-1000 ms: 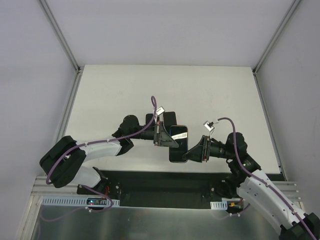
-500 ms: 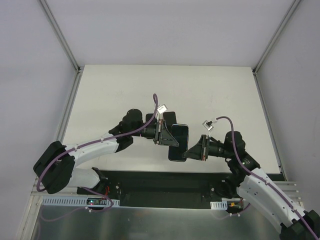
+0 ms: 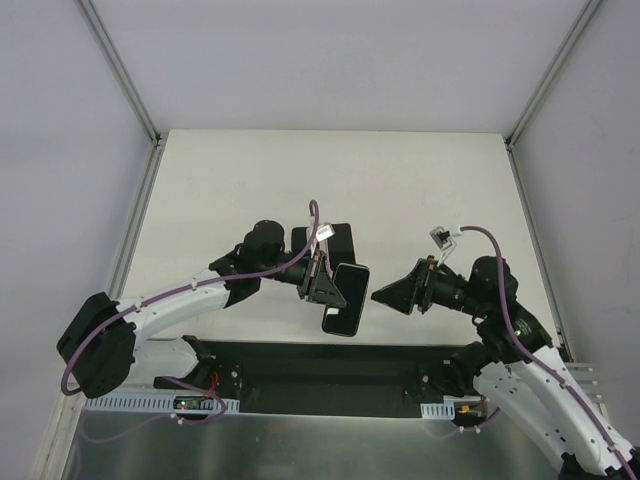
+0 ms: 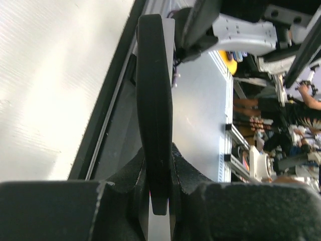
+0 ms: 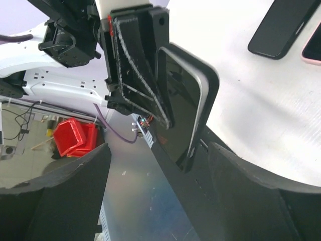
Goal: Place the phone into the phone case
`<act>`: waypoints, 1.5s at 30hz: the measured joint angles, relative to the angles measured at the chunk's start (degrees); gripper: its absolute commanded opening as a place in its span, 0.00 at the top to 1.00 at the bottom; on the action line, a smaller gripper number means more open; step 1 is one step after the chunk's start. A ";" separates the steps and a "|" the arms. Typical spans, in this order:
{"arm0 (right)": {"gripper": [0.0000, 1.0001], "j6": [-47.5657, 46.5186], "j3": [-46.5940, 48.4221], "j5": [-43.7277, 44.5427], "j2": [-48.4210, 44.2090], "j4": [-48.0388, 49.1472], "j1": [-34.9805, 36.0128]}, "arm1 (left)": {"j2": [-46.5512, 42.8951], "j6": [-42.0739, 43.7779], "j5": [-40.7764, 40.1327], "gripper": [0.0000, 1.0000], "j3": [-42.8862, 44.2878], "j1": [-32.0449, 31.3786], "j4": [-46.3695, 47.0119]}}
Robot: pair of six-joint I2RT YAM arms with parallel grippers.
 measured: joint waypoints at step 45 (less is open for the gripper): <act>0.91 -5.77 4.50 -9.57 16.50 5.77 0.98 | -0.76 4.07 11.89 1.00 2.54 -0.46 -7.39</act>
